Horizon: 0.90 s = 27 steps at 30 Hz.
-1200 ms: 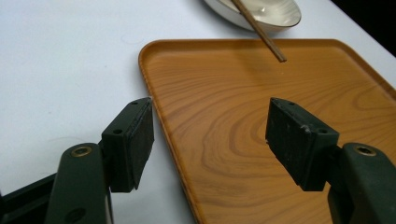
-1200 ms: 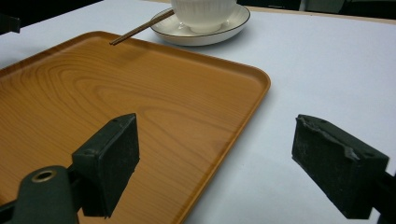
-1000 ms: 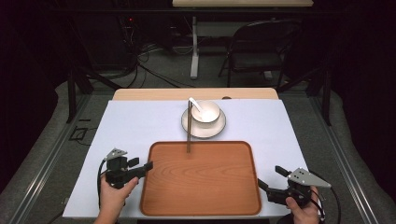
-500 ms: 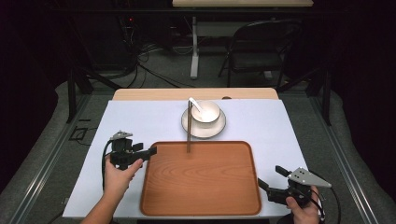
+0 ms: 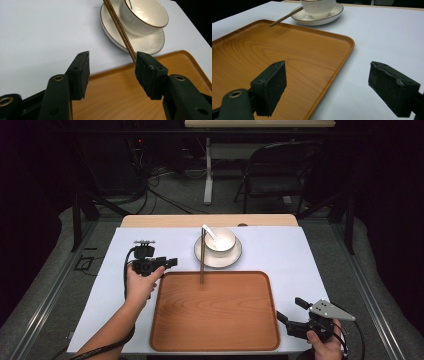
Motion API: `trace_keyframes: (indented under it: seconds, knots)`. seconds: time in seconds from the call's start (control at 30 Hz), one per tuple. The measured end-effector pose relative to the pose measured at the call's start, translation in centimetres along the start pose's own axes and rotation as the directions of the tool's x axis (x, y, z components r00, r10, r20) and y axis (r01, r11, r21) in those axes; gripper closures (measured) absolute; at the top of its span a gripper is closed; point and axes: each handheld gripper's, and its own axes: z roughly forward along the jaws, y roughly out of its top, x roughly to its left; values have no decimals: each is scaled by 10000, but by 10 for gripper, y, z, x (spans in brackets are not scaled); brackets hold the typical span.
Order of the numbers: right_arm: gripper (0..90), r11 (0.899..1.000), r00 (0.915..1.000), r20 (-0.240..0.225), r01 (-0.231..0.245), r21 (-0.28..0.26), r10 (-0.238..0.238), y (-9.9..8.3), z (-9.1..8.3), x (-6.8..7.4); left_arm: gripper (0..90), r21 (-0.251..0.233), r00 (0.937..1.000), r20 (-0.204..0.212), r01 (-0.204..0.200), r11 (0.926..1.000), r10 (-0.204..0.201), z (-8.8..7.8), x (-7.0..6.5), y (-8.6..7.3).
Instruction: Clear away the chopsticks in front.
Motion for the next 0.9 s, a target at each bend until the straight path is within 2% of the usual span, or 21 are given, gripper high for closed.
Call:
trace_keyframes:
  seconds: [0.2, 0.43, 0.6, 0.7, 0.73, 0.9]
  knots:
    - [147, 10000, 10000, -11, -33, 4, 33, 0, 0, -1, 488, 108, 9997, -226, -14, 9999, 16, 14, -4, 18]
    - [147, 10000, 10000, -21, -53, -20, 53, 0, -1, -1, 510, 186, 9996, -270, -68, 9998, 73, 29, -13, 36]
    - [147, 10000, 10000, -33, -49, -36, 49, 0, -1, -1, 482, 376, 9969, -744, -216, 9991, 244, 36, -18, 44]
    - [147, 10000, 10000, -42, -59, -42, 59, 0, -1, -2, 479, 607, 9973, -623, -358, 9975, 395, 42, -21, 47]
    - [147, 10000, 10000, -48, -56, -36, 55, 0, -1, -2, 479, 686, 9964, -723, -398, 9969, 448, 44, -21, 48]
    - [147, 10000, 9999, -66, -76, -47, 76, 0, -1, -2, 487, 735, 9969, -730, -226, 9970, 279, 54, -22, 52]
